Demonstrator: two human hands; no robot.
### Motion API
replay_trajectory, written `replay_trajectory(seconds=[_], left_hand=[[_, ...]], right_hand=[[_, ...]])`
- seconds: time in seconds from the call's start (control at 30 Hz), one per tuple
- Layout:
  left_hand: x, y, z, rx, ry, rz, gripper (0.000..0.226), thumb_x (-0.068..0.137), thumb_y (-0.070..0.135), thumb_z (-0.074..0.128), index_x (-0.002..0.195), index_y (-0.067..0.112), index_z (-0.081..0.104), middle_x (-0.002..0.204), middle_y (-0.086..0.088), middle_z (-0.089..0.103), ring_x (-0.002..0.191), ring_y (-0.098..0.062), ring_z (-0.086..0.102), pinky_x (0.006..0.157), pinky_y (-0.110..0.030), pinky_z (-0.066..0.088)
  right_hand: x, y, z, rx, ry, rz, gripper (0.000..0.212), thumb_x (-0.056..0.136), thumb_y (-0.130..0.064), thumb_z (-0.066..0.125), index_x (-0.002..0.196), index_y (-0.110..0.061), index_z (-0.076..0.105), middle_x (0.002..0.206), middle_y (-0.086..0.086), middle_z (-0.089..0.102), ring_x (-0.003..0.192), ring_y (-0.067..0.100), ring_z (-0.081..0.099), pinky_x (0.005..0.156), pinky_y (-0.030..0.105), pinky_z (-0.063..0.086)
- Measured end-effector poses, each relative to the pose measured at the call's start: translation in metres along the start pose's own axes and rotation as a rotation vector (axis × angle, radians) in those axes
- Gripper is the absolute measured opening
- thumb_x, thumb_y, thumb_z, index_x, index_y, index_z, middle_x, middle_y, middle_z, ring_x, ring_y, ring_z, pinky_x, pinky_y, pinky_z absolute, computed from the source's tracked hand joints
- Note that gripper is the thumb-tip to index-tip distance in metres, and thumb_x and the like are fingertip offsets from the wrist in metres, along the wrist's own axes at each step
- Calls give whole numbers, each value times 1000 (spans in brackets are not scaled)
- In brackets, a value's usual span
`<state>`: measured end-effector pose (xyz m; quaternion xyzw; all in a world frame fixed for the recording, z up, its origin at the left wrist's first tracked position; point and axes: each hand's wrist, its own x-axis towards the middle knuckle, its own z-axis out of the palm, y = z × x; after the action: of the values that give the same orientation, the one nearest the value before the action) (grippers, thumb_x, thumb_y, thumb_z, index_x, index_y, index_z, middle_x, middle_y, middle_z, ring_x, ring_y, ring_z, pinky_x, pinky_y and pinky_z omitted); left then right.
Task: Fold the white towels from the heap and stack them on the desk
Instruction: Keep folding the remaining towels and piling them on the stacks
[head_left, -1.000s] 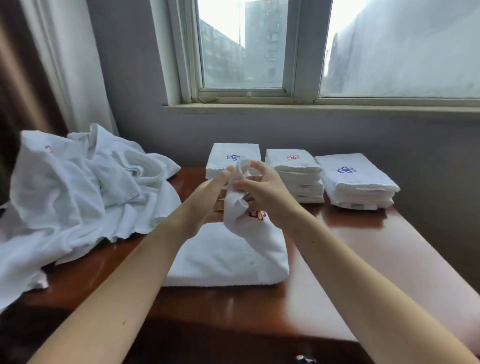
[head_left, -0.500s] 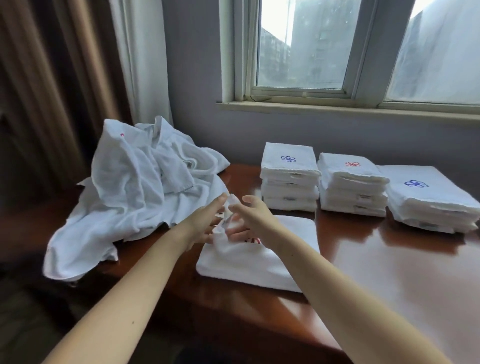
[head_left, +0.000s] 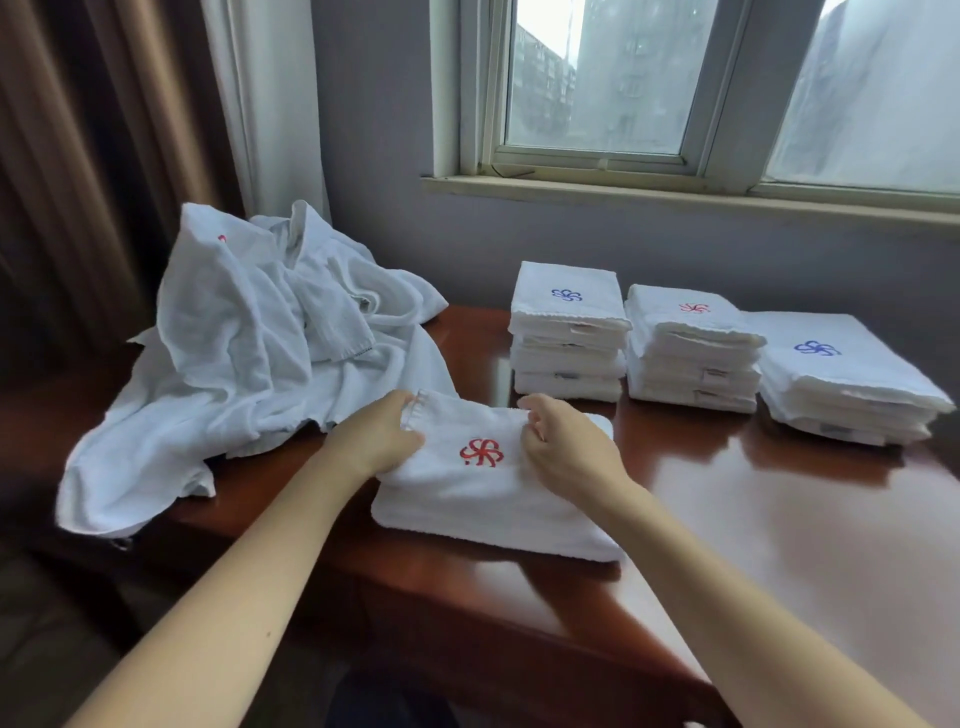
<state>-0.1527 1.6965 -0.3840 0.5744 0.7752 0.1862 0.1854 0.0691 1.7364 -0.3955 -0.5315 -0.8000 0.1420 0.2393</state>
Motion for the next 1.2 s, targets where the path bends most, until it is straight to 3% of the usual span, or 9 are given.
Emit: replay_trajectory(seconds=[0.07,0.13,0.23,0.3,0.37,0.53,0.8,1.0,1.2], left_hand=[[-7,13,5,275,173,64,63,94,24,49,152,26,27,149,-8,35,131,-29,43,104,-42,39],[-13,33,16,253,297,235,54,96,21,45,149,26,33,147,-5,39,131,-27,41,103,-41,39],[-18,54,42,184,157,384,41,102,25,37,143,26,45,146,1,48,133,-20,44,107,-41,38],[-13,48,57,374,60,339,44,105,35,27,147,26,38,155,-1,35,143,-19,30,116,-46,25],[-6,34,60,447,49,251,51,104,45,20,153,30,25,164,2,15,150,-16,10,119,-50,13],[6,6,52,187,-17,211,53,105,44,22,156,32,17,165,7,-1,151,-12,-9,122,-42,5],[4,-14,52,-81,34,253,48,105,41,30,152,31,32,164,12,7,150,-6,0,122,-35,4],[2,-10,53,-56,43,222,48,105,41,31,152,33,32,164,12,6,151,-9,1,121,-35,6],[-9,2,61,26,84,152,50,104,40,27,154,33,27,165,9,4,152,-16,1,120,-39,9]], right_hand=[[-4,6,4,-120,-41,-27,36,96,-30,42,128,-20,55,125,-1,60,119,24,52,89,33,37],[-5,9,9,-199,-116,-72,32,98,-38,41,116,-16,56,120,0,58,126,26,46,100,35,31],[-2,14,14,-225,-247,-101,53,101,-47,34,144,-17,39,154,2,35,149,19,18,119,35,7],[-2,20,13,-243,-267,-93,65,100,-56,29,155,-22,22,164,0,16,151,14,4,122,35,-3],[-5,25,15,-267,-235,-82,70,97,-64,26,156,-27,17,165,-2,9,152,13,-1,122,38,-8],[-11,26,18,-217,-115,-122,70,96,-67,26,154,-28,24,162,-2,20,150,13,7,122,38,-6],[-20,37,17,-23,30,-283,51,96,-53,44,141,-30,48,150,-10,43,143,11,31,120,40,14],[-15,54,10,-164,-154,-253,69,94,-69,27,154,-35,23,163,-7,15,150,9,5,122,33,-4],[-24,58,-1,-178,-96,-112,64,101,-57,26,156,-24,20,165,1,11,152,13,1,122,32,-5]])
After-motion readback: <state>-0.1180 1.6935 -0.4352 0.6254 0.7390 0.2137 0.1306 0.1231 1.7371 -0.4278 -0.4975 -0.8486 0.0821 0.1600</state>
